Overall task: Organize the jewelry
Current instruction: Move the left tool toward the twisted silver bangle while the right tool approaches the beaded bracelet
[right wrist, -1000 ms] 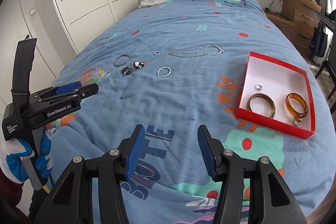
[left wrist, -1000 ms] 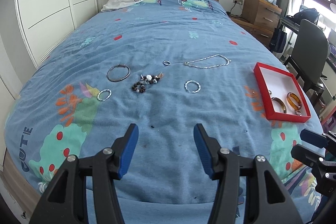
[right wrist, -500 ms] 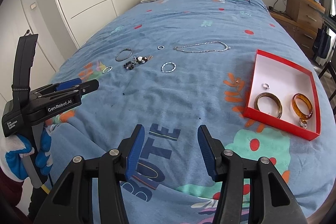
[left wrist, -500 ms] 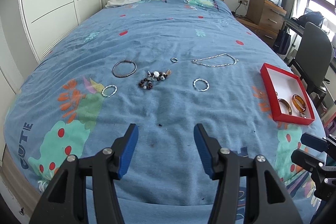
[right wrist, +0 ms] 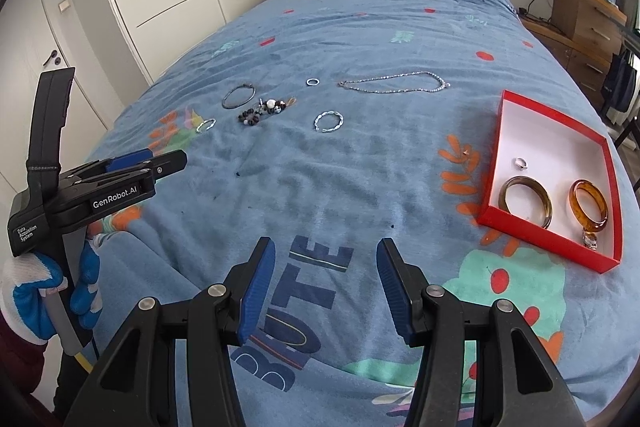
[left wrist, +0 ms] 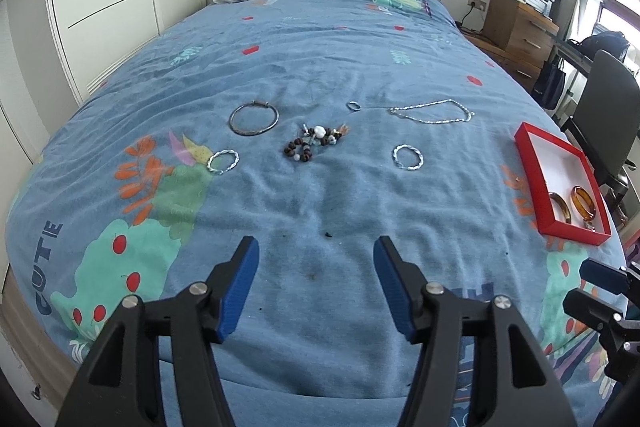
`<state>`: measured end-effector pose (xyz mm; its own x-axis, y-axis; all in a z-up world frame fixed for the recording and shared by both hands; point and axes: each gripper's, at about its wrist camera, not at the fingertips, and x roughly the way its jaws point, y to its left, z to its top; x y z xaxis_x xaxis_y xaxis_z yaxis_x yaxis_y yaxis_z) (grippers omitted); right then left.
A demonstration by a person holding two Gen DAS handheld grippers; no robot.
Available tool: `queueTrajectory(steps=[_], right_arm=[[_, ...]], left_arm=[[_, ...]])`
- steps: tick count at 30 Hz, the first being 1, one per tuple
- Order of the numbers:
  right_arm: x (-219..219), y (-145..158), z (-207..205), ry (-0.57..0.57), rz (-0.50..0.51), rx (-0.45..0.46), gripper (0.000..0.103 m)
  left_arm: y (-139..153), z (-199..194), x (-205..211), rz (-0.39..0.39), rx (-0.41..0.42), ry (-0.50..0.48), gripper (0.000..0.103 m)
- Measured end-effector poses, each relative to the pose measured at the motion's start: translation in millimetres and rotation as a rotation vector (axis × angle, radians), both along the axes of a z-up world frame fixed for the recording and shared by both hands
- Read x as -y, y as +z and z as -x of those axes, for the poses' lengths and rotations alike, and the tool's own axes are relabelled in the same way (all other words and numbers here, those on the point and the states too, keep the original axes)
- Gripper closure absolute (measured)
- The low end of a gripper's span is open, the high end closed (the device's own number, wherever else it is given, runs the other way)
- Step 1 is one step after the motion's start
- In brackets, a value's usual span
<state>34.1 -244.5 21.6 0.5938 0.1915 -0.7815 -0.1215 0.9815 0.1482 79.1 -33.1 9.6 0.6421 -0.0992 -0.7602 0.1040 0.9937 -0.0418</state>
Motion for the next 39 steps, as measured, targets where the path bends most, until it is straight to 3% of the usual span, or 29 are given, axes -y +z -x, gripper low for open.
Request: queueTrajectory(steps=[5,18,31,39], right_arm=[[-1.4,-8.7,-10.7,0.002,-0.007,-0.016,0.043],[-13.8,-36.3,-55.5,0.046,-0.033,-0.060,0.043],[-20.8,-49.5,-101.9,0.085,-0.053,-0.062,0.043],[-11.9,-45.7,-112.8,0.079,-0.082,-0.038,0.043]], left_arm=[[-13.8,-8.6,-15.1,0.013,-0.030,0.038,0.045],[-51.3,-41.7,-49.7,0.053,-0.115,0.139,0.045],[-54.3,-66.3,-31.1,0.053,-0.118,0.113,0.045],[-37.7,-85.5,-28.2,0.015,-0.078,0.107,0.045]])
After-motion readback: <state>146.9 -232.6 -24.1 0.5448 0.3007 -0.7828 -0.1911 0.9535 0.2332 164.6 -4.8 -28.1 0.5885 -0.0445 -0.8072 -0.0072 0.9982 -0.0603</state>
